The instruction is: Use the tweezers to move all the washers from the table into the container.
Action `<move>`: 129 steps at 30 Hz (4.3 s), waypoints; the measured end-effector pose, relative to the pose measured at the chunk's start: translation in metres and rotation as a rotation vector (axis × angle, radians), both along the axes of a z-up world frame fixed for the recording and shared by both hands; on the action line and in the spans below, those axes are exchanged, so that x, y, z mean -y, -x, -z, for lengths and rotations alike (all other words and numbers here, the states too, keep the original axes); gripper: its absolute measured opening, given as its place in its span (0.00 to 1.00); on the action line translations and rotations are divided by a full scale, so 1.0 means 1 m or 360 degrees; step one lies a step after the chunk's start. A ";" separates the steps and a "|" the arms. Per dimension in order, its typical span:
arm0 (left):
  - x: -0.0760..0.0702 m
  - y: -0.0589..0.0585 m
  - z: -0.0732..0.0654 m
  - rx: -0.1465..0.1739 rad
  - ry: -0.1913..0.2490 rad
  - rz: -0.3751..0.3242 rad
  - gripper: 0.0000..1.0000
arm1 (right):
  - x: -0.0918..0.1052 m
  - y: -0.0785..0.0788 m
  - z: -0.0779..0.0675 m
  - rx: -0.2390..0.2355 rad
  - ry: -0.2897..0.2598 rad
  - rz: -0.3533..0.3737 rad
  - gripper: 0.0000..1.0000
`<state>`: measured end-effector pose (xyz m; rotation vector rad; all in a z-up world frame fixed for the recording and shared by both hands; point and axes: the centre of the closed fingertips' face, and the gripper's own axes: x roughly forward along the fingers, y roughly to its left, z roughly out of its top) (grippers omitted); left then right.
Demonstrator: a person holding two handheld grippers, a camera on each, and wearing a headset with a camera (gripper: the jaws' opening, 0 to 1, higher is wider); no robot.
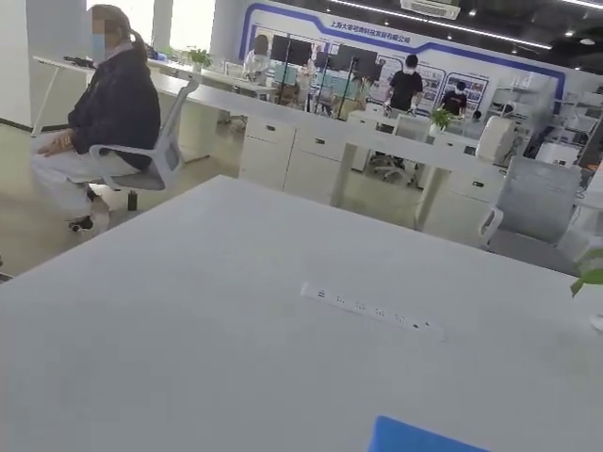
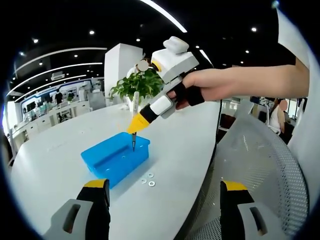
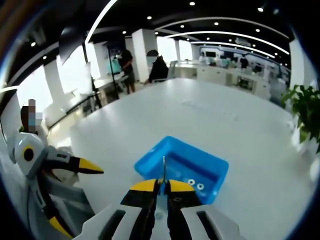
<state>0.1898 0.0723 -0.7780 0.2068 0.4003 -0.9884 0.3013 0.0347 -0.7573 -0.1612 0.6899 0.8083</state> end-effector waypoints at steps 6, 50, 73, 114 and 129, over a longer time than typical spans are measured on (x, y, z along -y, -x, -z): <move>0.000 0.001 0.002 -0.0009 -0.0008 0.0003 0.93 | 0.002 0.011 0.013 -0.0062 -0.0006 0.0004 0.04; -0.001 0.002 0.007 -0.0049 -0.0040 0.0010 0.92 | -0.008 0.034 0.068 -0.0048 0.0214 -0.0120 0.05; -0.002 0.003 0.009 -0.0066 -0.0047 0.0003 0.91 | 0.019 0.029 0.039 -0.0074 -0.0063 0.0167 0.04; -0.002 0.002 0.010 -0.0080 -0.0042 -0.0007 0.91 | -0.023 -0.034 -0.010 0.0081 -0.0134 0.0060 0.04; -0.002 0.002 0.012 -0.0088 -0.0047 0.0000 0.91 | -0.020 -0.060 0.017 0.0001 -0.0029 0.0033 0.04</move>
